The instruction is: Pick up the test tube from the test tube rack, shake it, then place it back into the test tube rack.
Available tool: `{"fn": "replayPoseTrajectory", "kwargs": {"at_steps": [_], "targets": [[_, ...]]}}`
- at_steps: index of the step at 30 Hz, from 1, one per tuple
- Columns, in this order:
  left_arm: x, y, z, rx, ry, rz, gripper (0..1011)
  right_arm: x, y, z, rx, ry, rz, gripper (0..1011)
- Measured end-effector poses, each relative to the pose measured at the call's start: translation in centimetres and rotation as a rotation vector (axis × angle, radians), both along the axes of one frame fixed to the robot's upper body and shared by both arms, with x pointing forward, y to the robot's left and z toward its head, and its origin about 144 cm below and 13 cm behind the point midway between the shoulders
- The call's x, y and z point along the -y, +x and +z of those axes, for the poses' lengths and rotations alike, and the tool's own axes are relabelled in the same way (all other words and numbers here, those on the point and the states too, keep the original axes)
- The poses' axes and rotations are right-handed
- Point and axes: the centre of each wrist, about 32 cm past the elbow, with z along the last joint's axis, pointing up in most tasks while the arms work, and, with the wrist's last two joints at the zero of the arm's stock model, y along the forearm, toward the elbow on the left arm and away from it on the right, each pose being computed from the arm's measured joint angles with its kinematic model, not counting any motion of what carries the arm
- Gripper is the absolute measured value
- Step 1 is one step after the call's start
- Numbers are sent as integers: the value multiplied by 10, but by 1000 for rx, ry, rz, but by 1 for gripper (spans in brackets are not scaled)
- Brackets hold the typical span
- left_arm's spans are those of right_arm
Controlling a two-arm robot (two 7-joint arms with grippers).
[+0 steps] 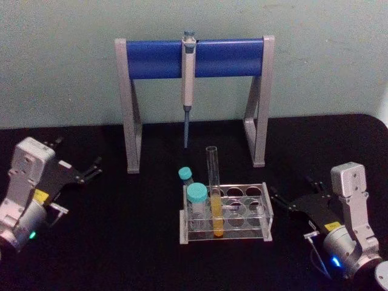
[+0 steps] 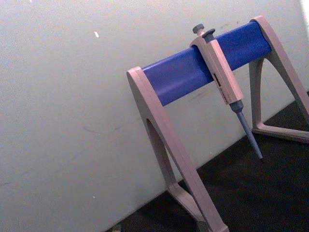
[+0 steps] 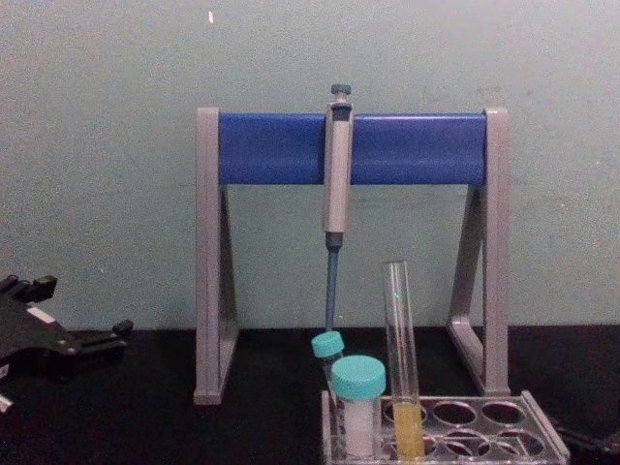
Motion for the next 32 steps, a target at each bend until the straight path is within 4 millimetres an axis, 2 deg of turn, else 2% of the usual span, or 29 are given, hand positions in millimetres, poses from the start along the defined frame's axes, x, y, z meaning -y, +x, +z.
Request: {"fn": "replayPoseTrajectory", "kwargs": {"at_steps": [32], "targets": [[0,0,0,0,0,0,1001,0,0,0,2,2,-1,1000]]}}
